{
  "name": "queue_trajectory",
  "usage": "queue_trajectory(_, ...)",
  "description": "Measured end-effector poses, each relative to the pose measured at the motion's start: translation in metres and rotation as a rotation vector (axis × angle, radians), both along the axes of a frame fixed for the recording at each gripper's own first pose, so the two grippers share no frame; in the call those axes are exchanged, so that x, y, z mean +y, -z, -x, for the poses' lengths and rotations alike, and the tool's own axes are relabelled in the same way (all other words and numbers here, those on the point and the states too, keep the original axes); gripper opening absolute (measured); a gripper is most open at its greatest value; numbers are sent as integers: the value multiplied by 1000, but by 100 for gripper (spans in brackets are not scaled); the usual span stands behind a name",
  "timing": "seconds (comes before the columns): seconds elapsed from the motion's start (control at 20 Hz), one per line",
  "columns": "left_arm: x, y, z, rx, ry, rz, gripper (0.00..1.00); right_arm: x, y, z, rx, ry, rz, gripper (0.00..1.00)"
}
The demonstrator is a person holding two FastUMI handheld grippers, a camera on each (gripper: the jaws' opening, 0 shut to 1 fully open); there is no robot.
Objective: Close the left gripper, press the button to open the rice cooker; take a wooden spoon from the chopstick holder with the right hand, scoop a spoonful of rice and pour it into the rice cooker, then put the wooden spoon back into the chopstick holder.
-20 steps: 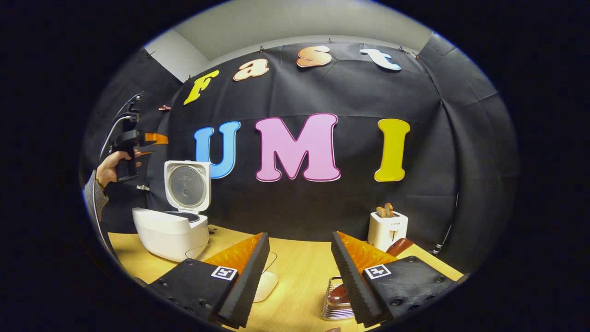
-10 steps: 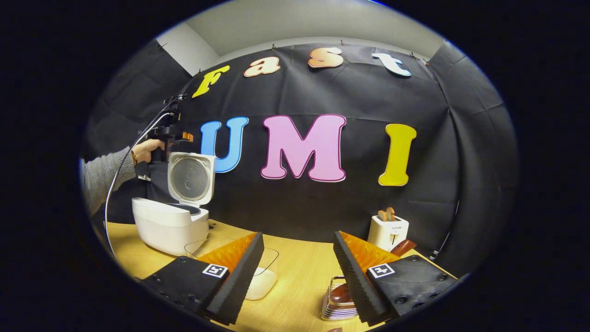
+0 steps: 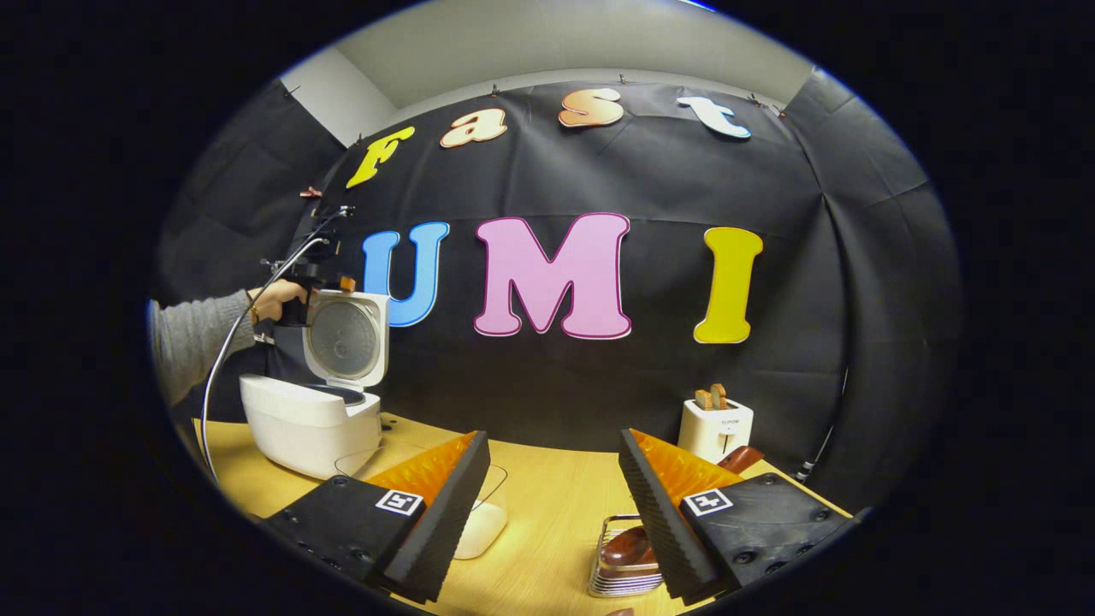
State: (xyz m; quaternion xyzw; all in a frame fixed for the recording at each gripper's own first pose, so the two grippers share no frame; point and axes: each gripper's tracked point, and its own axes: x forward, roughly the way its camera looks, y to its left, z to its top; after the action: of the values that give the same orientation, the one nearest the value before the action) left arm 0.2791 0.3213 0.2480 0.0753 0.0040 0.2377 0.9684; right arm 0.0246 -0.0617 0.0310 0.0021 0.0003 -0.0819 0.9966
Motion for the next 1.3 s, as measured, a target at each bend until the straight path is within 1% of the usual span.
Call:
queue_trajectory(0.25,-34,15,50,-20,39,-12,98,11,0,4,4,-48,-2,94)
queue_trajectory(0.4,-54,34,83,-3,54,0,98,18,-10,11,-8,-83,10,94)
queue_trajectory(0.6,-75,66,119,30,75,26,99,23,-41,25,-75,-106,45,94)
queue_trajectory(0.75,-88,97,141,69,87,55,98,26,-56,36,-114,-119,52,94)
queue_trajectory(0.95,-96,136,159,141,103,106,99,30,-61,50,-126,-134,46,94)
queue_trajectory(1.1,-95,172,166,219,101,175,98,32,-61,61,-123,-142,37,94)
queue_trajectory(1.15,-96,180,167,237,95,185,98,33,-61,64,-122,-145,33,94)
queue_trajectory(1.3,-98,190,168,264,81,163,98,29,-59,72,-114,-136,35,94)
